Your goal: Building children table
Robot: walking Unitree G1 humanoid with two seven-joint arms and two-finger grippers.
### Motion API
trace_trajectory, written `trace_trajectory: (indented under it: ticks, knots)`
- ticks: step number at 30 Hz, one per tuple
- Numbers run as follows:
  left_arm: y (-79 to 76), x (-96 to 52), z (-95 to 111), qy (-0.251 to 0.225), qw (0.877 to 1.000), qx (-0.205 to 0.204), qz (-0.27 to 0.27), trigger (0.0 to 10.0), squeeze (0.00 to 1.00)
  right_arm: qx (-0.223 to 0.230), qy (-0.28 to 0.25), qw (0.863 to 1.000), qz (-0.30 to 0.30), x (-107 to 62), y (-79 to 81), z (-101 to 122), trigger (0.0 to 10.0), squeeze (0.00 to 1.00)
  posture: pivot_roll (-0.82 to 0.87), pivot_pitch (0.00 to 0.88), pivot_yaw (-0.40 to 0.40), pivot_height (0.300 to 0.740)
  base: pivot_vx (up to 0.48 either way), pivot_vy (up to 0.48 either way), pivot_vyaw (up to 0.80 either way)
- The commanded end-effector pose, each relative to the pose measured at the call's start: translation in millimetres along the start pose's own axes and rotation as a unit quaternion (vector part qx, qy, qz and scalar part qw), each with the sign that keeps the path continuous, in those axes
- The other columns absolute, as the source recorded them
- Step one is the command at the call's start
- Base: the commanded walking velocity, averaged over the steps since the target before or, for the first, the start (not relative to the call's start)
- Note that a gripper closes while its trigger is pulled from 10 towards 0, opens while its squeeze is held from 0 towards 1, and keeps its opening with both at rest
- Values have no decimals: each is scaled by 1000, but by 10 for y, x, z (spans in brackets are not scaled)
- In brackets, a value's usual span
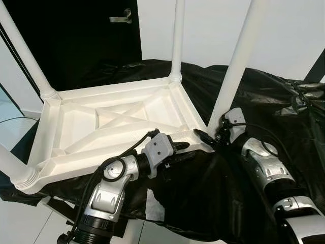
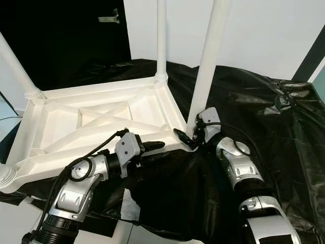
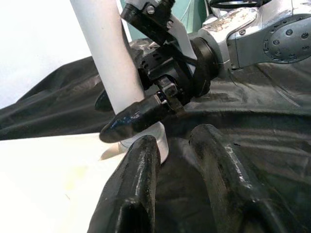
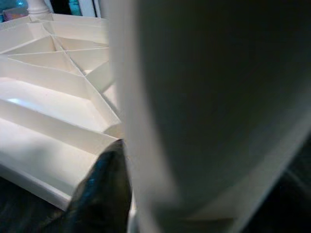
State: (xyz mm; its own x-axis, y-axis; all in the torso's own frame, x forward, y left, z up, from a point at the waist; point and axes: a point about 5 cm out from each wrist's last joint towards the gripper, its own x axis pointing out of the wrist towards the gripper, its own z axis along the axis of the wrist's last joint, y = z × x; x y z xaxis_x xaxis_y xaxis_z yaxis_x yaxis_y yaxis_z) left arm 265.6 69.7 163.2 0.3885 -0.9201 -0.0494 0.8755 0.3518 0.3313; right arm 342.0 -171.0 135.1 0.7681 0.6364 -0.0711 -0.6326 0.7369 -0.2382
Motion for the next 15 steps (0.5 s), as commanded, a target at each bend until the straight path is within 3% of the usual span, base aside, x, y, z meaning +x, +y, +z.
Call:
trace_trajectory:
  ticks: [1,8,9,10,11,15]
  knots:
    - [64,-28,-15,6,997,2,77,10000,0,9,17,1000,18,-27,48,-103,0,0,31,0,-39,740,0,0,0]
    - [50,-9,-6,4,997,1,74,10000,0,19,24,999,-20,-76,-20,-162,0,0,23,0,-33,740,0,0,0]
    - [50,-6,-5,4,997,1,74,10000,0,18,31,998,-43,-77,-36,-171,2431,0,20,0,-32,740,0,0,0]
    - [50,-5,-3,3,997,1,73,10000,0,13,38,997,-66,-75,-48,-181,6745,0,19,0,-31,740,0,0,0]
    - [52,-2,-2,3,997,1,73,10000,0,16,38,995,-90,-68,-43,-185,10000,0,17,0,-30,740,0,0,0]
    - [48,4,1,1,998,0,70,10000,0,28,41,986,-158,-51,-22,-195,10000,0,12,0,-27,740,0,0,0]
